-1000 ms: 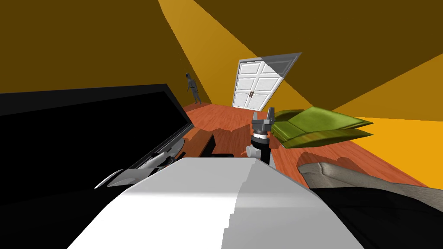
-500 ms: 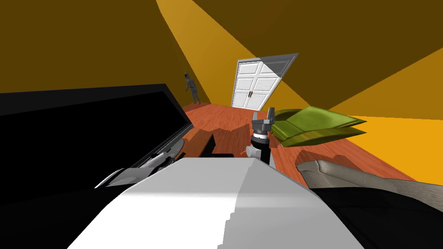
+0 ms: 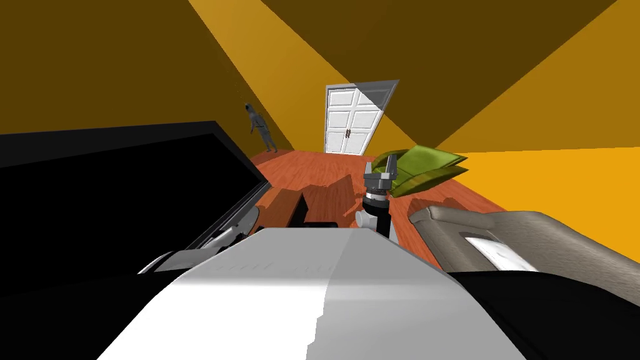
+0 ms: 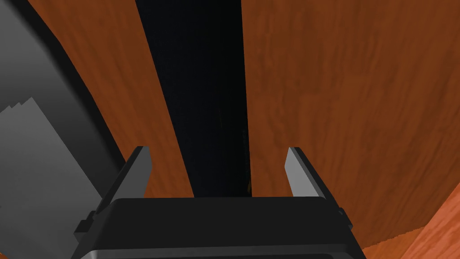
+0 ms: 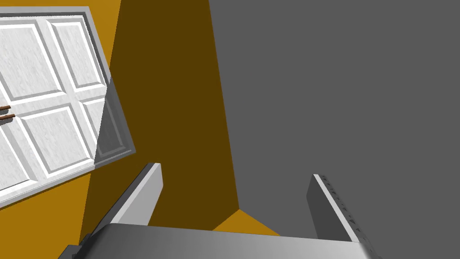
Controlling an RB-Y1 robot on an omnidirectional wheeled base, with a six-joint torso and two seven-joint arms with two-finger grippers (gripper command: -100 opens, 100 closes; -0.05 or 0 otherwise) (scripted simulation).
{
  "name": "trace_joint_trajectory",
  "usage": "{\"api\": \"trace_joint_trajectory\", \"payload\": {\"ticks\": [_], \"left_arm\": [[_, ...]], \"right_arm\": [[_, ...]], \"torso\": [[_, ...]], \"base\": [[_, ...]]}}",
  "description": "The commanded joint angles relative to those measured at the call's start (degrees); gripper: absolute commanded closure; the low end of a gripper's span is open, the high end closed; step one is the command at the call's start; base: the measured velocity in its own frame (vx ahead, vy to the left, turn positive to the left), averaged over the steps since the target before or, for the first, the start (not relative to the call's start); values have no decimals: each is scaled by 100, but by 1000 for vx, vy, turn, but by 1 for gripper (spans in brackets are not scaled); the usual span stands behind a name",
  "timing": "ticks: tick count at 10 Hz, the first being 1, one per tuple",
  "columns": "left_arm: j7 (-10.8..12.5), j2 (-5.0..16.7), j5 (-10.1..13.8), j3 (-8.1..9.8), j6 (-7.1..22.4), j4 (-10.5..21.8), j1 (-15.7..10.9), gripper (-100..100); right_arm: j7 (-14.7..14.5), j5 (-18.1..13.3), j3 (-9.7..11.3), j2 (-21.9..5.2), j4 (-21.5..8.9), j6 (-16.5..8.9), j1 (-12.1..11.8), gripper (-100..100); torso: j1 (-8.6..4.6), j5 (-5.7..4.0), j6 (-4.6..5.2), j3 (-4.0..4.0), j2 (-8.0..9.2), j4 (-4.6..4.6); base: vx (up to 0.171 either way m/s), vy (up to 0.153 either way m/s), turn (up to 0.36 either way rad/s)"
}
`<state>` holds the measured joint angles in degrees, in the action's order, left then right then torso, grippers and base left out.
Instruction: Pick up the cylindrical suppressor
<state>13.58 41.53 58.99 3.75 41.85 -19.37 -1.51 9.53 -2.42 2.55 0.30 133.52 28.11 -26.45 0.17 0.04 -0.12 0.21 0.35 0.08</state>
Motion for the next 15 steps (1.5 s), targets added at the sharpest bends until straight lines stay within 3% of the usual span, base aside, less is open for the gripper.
{"api": "trace_joint_trajectory", "payload": {"ticks": [1,4,5,8,9,10,12,13,15], "left_arm": [[251,-5,-43,0,49,-286,163,-100],[656,-124,0,398,-58,-419,673,-100],[656,-124,0,398,-58,-419,673,-100],[1062,-244,42,796,-165,-531,1183,-100],[1062,-244,42,796,-165,-531,1183,-100],[1197,-283,57,929,-201,-568,1354,-100],[1282,-282,21,892,-169,-673,1377,-100],[1264,-281,27,899,-177,-651,1370,100],[1274,-280,31,904,-177,-652,1370,100]], "right_arm": [[0,0,0,0,0,0,0,0],[0,0,0,0,0,0,1,0],[0,0,0,0,0,0,1,0],[0,0,-1,0,0,0,-1,0],[0,0,0,0,0,0,1,0],[0,0,0,0,0,0,0,0],[0,0,-1,0,0,0,-1,0],[0,0,-1,0,0,0,-2,0],[0,0,-1,0,0,0,-2,0]], "torso": [[0,0,0,0,0,0],[-4,-2,5,-3,-4,-1],[6,1,4,3,7,1],[-1,0,-6,5,11,1],[-3,-1,3,11,19,4],[-4,-1,-1,4,5,2],[2,0,-2,-7,-13,-2],[1,0,-2,-15,-27,-5],[2,3,1,-23,-39,-10]], "base": [[-30,12,40],[-89,31,-391],[-93,43,-237],[-129,15,-439],[-105,0,-181],[-85,0,-362],[-43,7,-83],[-6,1,1],[0,0,0]]}}
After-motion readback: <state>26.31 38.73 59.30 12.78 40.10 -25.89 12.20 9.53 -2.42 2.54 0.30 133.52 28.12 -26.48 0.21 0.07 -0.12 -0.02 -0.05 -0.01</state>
